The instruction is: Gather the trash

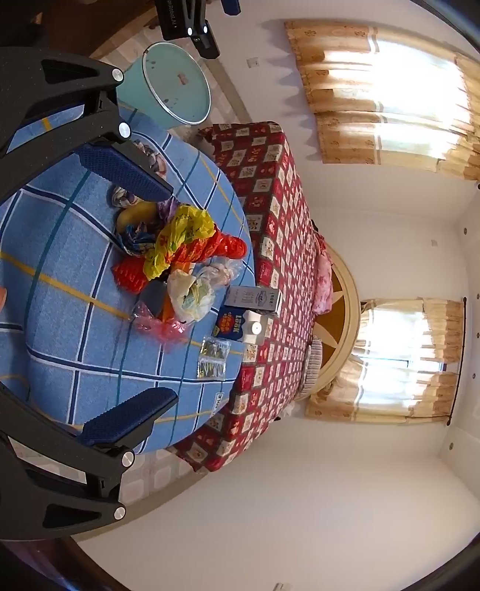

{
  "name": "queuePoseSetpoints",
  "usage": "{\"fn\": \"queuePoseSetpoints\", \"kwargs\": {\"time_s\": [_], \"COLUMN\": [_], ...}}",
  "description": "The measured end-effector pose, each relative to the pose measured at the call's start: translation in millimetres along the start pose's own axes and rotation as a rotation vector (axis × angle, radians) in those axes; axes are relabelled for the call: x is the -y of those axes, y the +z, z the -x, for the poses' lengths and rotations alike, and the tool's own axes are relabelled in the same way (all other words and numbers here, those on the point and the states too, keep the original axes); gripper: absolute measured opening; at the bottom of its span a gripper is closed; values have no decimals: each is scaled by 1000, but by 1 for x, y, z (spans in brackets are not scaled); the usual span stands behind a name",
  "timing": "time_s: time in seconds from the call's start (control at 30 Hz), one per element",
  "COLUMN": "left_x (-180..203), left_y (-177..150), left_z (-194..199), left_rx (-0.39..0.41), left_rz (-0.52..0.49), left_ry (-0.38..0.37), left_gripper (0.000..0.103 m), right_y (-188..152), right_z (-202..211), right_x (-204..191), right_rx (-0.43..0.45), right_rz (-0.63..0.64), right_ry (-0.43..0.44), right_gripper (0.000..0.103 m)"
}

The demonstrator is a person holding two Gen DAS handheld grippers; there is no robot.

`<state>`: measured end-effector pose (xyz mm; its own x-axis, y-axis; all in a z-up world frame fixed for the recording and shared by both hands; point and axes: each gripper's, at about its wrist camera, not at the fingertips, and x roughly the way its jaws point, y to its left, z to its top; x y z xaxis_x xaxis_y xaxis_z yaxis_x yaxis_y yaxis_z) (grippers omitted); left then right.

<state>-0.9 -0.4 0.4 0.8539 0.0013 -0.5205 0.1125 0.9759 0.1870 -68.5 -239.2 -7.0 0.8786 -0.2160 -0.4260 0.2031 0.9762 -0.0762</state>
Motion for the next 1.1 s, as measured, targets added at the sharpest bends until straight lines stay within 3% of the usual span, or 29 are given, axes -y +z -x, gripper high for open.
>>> {"fn": "queuePoseSetpoints", "kwargs": {"time_s": [1.1], "left_x": [-10], "left_y": [3], "left_z": [2], "left_rx": [13], "left_rz": [25], "left_ry": [23], "left_gripper": [97], "right_y": [-2], "right_z": [0], "right_x": [-1], "right_rx": [6], "right_rz": [-2], "right_ry": [2], "right_gripper": [98]}}
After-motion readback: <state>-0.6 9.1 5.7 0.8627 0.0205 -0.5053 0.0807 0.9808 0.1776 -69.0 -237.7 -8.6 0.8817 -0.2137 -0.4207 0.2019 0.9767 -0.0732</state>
